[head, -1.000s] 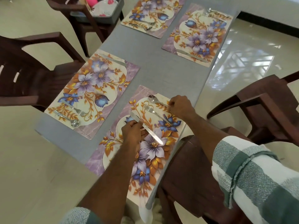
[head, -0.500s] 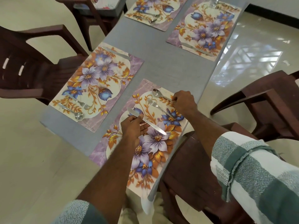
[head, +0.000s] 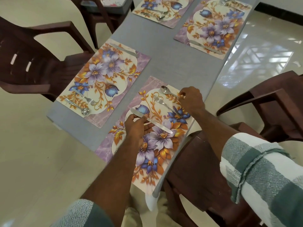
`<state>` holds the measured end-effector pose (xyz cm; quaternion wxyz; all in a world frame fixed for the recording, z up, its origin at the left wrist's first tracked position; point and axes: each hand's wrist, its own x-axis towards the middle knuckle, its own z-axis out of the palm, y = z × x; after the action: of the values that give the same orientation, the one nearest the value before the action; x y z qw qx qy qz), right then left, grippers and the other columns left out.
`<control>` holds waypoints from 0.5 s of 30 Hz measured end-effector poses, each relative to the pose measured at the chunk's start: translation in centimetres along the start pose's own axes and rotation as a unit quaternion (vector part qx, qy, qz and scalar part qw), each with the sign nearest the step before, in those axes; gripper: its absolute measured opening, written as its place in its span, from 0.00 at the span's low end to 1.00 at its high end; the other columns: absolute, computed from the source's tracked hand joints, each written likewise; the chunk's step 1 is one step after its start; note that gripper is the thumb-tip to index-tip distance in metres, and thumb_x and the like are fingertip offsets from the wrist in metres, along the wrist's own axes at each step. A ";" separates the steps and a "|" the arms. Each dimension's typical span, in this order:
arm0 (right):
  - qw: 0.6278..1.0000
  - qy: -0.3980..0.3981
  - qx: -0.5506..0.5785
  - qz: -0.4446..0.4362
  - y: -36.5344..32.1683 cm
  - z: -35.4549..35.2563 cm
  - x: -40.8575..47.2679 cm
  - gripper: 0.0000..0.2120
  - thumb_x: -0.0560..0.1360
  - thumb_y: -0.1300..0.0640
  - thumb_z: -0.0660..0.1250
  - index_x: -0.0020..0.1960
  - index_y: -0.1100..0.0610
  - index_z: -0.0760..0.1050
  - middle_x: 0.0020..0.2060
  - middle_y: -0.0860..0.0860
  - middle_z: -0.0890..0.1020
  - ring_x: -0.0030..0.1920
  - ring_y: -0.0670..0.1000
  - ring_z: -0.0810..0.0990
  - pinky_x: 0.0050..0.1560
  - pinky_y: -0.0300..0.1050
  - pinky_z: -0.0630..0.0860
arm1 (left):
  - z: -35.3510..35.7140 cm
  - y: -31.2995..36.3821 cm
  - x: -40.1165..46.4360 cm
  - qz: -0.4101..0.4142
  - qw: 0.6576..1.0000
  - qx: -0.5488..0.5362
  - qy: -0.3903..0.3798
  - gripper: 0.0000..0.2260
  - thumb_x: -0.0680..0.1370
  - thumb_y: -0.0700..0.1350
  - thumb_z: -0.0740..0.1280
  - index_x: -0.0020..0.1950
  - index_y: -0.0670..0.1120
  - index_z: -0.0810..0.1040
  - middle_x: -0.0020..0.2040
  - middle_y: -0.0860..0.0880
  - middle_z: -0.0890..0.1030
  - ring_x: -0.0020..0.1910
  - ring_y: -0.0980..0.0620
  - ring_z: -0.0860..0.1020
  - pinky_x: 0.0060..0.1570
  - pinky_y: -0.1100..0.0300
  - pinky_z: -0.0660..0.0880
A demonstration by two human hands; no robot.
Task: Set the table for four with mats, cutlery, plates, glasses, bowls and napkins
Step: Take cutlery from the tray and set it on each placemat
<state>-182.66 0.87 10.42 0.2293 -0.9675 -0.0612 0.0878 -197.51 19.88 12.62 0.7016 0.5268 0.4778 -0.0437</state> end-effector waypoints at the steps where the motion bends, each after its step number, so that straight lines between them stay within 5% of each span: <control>1: 1.000 0.013 0.024 -0.016 -0.5 0.1 -0.6 0.09 0.77 0.58 0.70 0.55 0.59 0.84 0.53 0.58 0.83 0.53 0.58 0.80 0.54 0.50 0.76 | 0.0 0.1 0.0 -0.001 1.000 -0.006 0.001 0.12 0.80 0.41 0.70 0.63 0.44 0.76 0.51 0.40 0.85 0.41 0.43 0.86 0.45 0.47 0.84; 4: 0.991 0.022 0.117 -0.058 -2.2 0.6 -3.2 0.07 0.77 0.56 0.70 0.49 0.58 0.85 0.45 0.53 0.85 0.44 0.49 0.80 0.47 0.42 0.73 | -0.3 0.5 -0.2 -0.004 1.000 -0.021 -0.003 0.11 0.81 0.41 0.68 0.63 0.42 0.76 0.47 0.42 0.84 0.40 0.44 0.86 0.45 0.47 0.83; 9: 0.968 -0.097 0.215 -0.082 -3.9 1.4 -7.3 0.12 0.79 0.53 0.69 0.41 0.59 0.84 0.32 0.48 0.82 0.32 0.41 0.75 0.37 0.39 0.70 | -1.1 1.3 -1.0 0.002 0.999 -0.023 -0.023 0.08 0.84 0.42 0.62 0.61 0.43 0.77 0.48 0.41 0.85 0.41 0.44 0.86 0.43 0.49 0.84; 15: 0.897 -0.246 0.366 -0.008 -5.6 2.9 -11.1 0.08 0.79 0.59 0.70 0.48 0.64 0.84 0.43 0.61 0.86 0.41 0.51 0.84 0.44 0.47 0.80 | -3.7 0.7 -2.3 0.026 0.998 0.014 -0.062 0.10 0.85 0.44 0.57 0.53 0.47 0.78 0.43 0.45 0.84 0.42 0.48 0.84 0.42 0.53 0.81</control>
<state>-194.51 5.35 12.00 0.5458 -0.7622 -0.0868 0.3370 -200.68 22.06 14.85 0.7233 0.5452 0.4189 -0.0646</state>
